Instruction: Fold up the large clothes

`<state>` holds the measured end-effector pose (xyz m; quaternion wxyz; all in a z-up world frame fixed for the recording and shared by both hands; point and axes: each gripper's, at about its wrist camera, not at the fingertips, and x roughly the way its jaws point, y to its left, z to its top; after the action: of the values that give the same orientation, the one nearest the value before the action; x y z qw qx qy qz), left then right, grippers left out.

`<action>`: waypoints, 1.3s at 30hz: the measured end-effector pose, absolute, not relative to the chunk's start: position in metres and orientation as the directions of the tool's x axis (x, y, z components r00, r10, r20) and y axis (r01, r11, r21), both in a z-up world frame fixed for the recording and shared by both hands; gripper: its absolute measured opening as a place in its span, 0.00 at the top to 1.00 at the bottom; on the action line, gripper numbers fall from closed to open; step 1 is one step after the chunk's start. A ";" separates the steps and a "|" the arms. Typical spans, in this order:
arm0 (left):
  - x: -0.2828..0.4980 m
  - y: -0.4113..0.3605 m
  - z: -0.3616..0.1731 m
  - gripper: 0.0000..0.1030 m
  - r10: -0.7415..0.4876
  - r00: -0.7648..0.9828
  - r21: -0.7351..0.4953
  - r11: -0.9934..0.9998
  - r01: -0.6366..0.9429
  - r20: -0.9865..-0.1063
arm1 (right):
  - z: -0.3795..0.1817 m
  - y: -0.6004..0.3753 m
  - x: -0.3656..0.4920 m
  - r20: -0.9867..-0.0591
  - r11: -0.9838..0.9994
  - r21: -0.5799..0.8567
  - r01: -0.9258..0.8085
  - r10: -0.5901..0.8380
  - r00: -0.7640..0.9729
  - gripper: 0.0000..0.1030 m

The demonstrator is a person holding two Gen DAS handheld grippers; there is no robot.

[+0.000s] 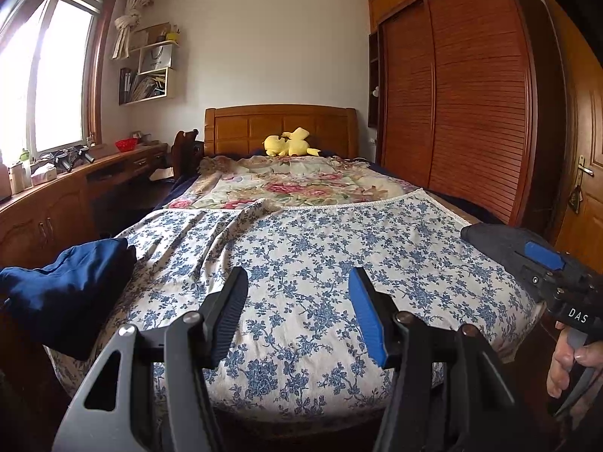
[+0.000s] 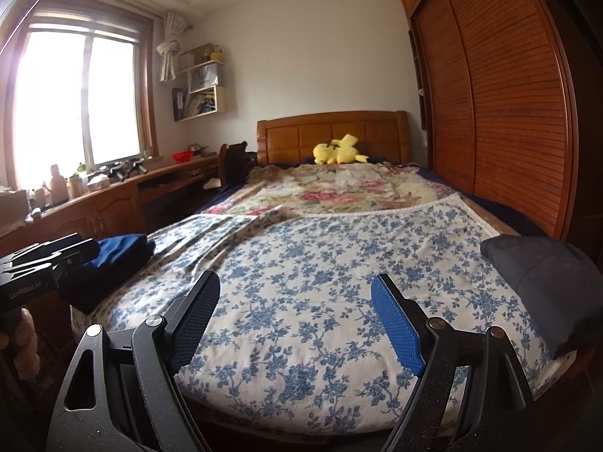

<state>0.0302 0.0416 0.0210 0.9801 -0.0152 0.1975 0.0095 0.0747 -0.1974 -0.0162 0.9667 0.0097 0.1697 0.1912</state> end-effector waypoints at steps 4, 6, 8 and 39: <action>0.030 0.040 0.020 0.47 0.013 0.921 -0.025 0.999 -0.024 -0.389 | -0.017 -0.196 0.074 -0.326 0.928 0.081 -0.365 0.370 0.870 0.18; 0.031 0.039 0.019 0.47 0.012 0.921 -0.026 0.999 -0.024 -0.390 | -0.017 -0.195 0.074 -0.330 0.928 0.077 -0.365 0.369 0.869 0.18; 0.031 0.039 0.018 0.47 0.012 0.921 -0.027 0.999 -0.024 -0.390 | -0.018 -0.194 0.073 -0.333 0.928 0.076 -0.365 0.369 0.868 0.18; 0.027 0.040 0.019 0.47 0.016 0.922 -0.022 0.999 -0.027 -0.388 | -0.020 -0.191 0.072 -0.336 0.929 0.075 -0.362 0.365 0.868 0.18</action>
<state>0.0272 0.0405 0.0186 0.9801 -0.0133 0.1975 0.0111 0.0719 -0.1910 -0.0196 0.9664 0.0047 0.1750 0.1882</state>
